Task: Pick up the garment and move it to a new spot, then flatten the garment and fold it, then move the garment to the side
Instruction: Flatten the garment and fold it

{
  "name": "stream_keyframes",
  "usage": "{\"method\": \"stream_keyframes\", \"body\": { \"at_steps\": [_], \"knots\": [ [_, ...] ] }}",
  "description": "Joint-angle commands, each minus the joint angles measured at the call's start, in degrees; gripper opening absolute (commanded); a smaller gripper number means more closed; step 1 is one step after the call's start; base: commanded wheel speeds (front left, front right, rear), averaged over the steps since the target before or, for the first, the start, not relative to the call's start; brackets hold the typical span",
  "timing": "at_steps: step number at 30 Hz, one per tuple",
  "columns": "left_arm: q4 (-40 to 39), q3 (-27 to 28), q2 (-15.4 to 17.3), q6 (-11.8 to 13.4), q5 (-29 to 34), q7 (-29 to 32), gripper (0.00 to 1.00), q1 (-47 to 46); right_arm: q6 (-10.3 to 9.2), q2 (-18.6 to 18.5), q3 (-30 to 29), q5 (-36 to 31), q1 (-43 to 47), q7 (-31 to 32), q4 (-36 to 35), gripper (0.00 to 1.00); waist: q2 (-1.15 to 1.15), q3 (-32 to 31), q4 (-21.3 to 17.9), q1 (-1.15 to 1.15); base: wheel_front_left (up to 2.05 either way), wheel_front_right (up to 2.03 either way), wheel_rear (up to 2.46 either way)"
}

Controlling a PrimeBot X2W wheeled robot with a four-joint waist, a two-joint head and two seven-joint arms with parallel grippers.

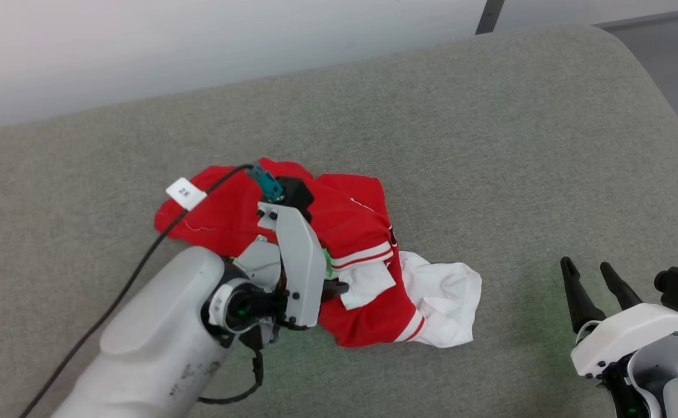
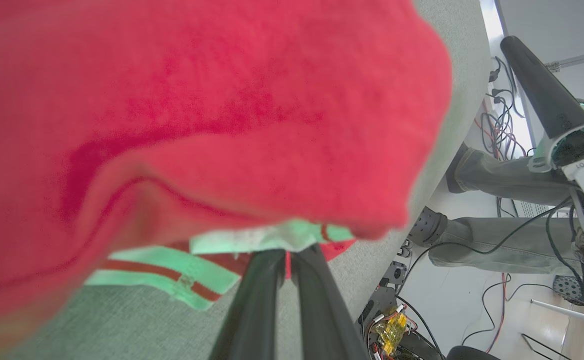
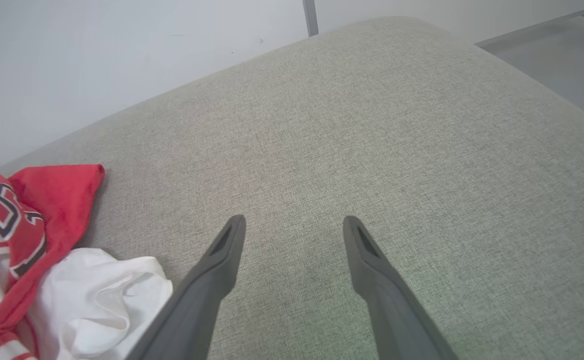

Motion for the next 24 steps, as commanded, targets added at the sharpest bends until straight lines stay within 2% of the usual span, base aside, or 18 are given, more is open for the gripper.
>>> {"method": "stream_keyframes", "body": {
  "at_steps": [1, 6, 10, 19, 24],
  "knots": [
    [-0.3, 0.3, 0.1, 0.6, -0.7, 0.9, 0.00, -0.8, -0.06, 0.2, 0.1, 0.0, -0.8, -0.2, 0.2, 1.00, 0.00, -0.1, 0.3, 0.00, 0.00, 0.00, 0.00],
    [-3.2, 1.4, 1.9, 2.0, -1.7, 2.8, 0.00, -1.2, -0.06, 0.2, -0.8, -0.5, 0.0, -0.1, 0.3, 1.00, 0.00, -1.0, 1.6, 0.00, 0.00, 0.00, 0.00],
    [-5.9, 2.8, 5.2, 3.6, -1.9, 4.1, 0.00, -0.9, -0.06, 0.2, -1.2, -0.7, 0.6, 0.4, 0.1, 1.00, 0.00, -1.9, 2.8, 0.00, 0.00, 0.00, 0.00],
    [-11.6, 8.0, 16.7, 8.1, -1.5, 5.6, 0.00, 2.1, -0.06, 0.2, -2.2, -1.4, 1.9, 1.4, -1.0, 1.00, 0.00, -2.9, 5.5, 0.00, 0.00, 0.00, 0.00],
    [-12.8, 11.4, 22.5, 11.8, -3.1, 6.8, 0.00, 5.3, -0.06, 0.1, -2.5, -1.4, 2.6, 2.4, -1.8, 1.00, 0.00, -2.8, 6.4, 0.00, 0.00, 0.00, 0.00]
  ]
}}
